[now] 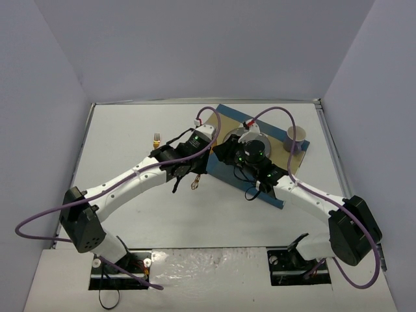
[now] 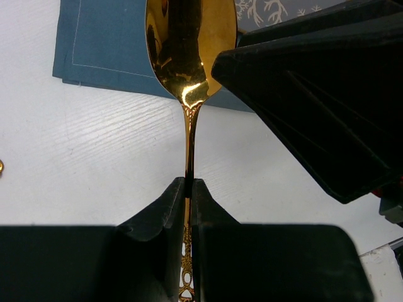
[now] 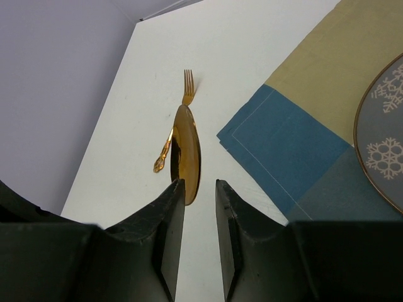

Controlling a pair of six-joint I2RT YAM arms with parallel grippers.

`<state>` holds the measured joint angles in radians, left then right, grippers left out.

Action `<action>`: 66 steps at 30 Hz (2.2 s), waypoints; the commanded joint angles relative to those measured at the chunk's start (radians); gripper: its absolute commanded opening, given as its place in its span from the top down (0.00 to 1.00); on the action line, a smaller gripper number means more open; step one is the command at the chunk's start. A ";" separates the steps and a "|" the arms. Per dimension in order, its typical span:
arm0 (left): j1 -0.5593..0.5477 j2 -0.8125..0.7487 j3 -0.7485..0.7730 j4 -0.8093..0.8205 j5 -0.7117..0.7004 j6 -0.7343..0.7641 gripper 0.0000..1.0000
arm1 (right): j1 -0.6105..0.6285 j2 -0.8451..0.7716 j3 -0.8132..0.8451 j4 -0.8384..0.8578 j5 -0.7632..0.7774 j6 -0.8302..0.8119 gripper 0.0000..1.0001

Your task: Set the dinner table for one person

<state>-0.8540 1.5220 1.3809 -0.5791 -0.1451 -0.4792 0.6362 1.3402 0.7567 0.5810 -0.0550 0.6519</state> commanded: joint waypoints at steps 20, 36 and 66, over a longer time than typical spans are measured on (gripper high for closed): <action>-0.054 0.009 0.092 0.002 -0.096 0.021 1.00 | 0.010 0.008 0.041 0.096 0.039 -0.015 0.99; -0.036 -0.027 0.041 0.049 -0.143 0.014 0.20 | -0.181 -0.255 -0.169 -0.088 0.089 0.016 1.00; 0.581 -0.445 -0.308 0.069 0.041 0.220 0.03 | -0.882 0.105 -0.166 -0.020 -0.373 -0.265 1.00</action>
<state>-0.2798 1.0899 1.0484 -0.5641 -0.1032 -0.2859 -0.2155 1.4157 0.5272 0.4554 -0.3659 0.4599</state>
